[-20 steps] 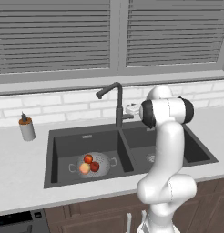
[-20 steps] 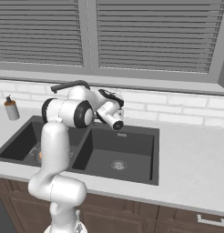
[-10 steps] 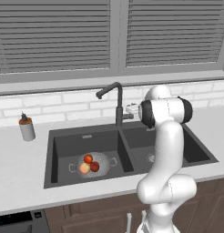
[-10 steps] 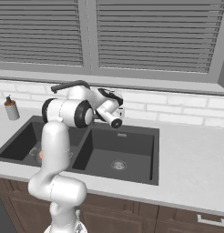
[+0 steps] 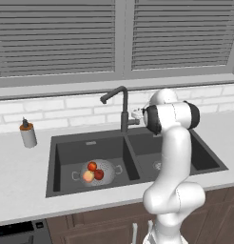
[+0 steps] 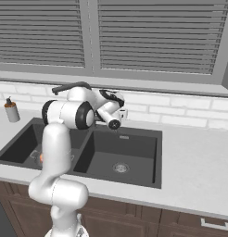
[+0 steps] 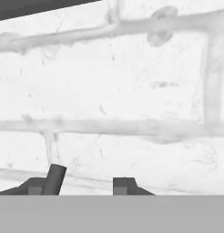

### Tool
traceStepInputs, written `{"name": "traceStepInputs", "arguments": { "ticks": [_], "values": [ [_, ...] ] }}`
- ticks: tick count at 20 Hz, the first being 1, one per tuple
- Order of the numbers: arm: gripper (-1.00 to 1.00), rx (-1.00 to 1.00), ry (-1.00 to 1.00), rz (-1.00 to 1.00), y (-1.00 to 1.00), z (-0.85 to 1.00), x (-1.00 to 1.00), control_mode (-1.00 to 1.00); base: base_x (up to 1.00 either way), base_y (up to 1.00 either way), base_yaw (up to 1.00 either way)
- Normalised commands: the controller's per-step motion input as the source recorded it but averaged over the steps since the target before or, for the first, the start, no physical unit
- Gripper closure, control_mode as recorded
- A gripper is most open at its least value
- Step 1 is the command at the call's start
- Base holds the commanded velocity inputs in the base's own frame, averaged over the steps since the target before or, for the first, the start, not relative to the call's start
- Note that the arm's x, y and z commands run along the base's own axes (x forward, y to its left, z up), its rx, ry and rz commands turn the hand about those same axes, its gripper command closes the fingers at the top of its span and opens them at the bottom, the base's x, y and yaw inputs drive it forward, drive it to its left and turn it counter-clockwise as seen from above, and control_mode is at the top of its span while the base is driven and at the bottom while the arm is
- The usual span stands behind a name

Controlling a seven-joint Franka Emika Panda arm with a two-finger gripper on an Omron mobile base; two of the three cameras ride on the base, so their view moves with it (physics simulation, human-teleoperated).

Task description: Put the colander in the sink, put the apple, peach, apple in the colander, and turn on the sink faucet and pour water over the colander.

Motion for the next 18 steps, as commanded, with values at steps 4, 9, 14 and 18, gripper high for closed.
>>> {"name": "traceStepInputs", "arguments": {
  "ticks": [4,9,14,18],
  "values": [
    [1.0,-0.03,0.04,-0.1,-0.6,-0.32,0.0,-1.0,0.0,0.0,0.0],
    [1.0,-0.01,0.06,-0.08,-0.67,-0.36,0.0,-1.0,0.0,0.0,0.0],
    [1.0,0.0,0.07,-0.06,-0.75,-0.34,0.0,-1.0,0.0,0.0,0.0],
    [1.0,0.0,0.06,-0.05,-0.78,-0.32,0.0,-1.0,0.0,0.0,0.0]
  ]
}}
